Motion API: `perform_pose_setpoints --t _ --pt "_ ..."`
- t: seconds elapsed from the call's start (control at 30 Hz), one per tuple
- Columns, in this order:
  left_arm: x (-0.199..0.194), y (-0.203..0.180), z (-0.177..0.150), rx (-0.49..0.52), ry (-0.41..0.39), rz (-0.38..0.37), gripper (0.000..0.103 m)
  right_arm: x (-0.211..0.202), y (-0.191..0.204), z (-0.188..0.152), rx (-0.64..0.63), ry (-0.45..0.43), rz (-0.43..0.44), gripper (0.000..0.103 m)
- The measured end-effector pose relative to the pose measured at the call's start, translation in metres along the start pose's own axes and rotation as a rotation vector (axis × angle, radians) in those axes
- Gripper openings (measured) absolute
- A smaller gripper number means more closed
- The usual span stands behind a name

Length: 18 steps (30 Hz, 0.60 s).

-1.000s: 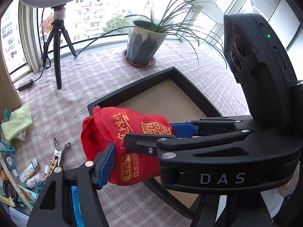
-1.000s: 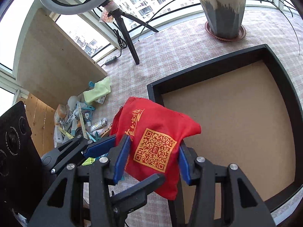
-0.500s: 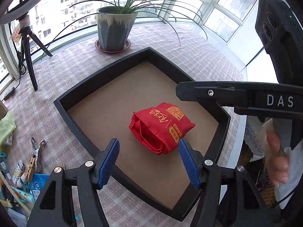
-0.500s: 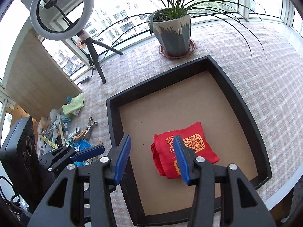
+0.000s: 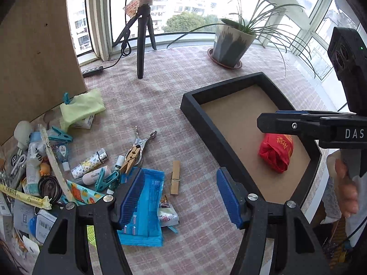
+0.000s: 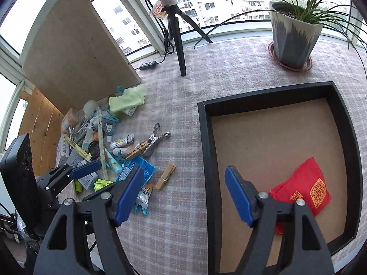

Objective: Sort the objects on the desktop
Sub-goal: 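Lower the red pouch into the black tray and open the right gripper, then grasp a wooden clothespin with the right gripper while the left gripper grasps the white barcode tin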

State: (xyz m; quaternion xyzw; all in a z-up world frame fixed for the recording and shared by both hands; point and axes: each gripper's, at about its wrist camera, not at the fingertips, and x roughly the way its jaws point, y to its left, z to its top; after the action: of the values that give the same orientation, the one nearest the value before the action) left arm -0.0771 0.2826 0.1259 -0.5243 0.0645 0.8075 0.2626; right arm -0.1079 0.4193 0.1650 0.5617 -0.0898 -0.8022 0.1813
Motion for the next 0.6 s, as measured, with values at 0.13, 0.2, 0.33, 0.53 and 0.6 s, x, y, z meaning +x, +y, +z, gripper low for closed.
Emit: perform_pose_setpoints --t 0.13,0.2,0.33,0.53,0.6 --pt "-0.014 0.065 -0.026 -0.125 0.013 0.082 0.062 0.023 0.039 0.011 -0.09 0.038 0.026 0.072" --pt "-0.023 0.095 -0.042 -0.196 0.016 0.123 0.062 0.036 0.054 0.014 -0.112 0.067 0.044 0.072" --pt "-0.037 0.138 -0.078 -0.35 0.018 0.147 0.062 0.067 0.069 0.016 -0.109 0.154 0.078 0.062" --pt "-0.034 0.156 -0.113 -0.467 0.043 0.139 0.062 0.104 0.053 0.004 -0.057 0.239 0.012 0.047" --pt "-0.029 0.16 -0.12 -0.506 0.053 0.13 0.062 0.113 0.042 -0.003 -0.029 0.258 -0.016 0.039"
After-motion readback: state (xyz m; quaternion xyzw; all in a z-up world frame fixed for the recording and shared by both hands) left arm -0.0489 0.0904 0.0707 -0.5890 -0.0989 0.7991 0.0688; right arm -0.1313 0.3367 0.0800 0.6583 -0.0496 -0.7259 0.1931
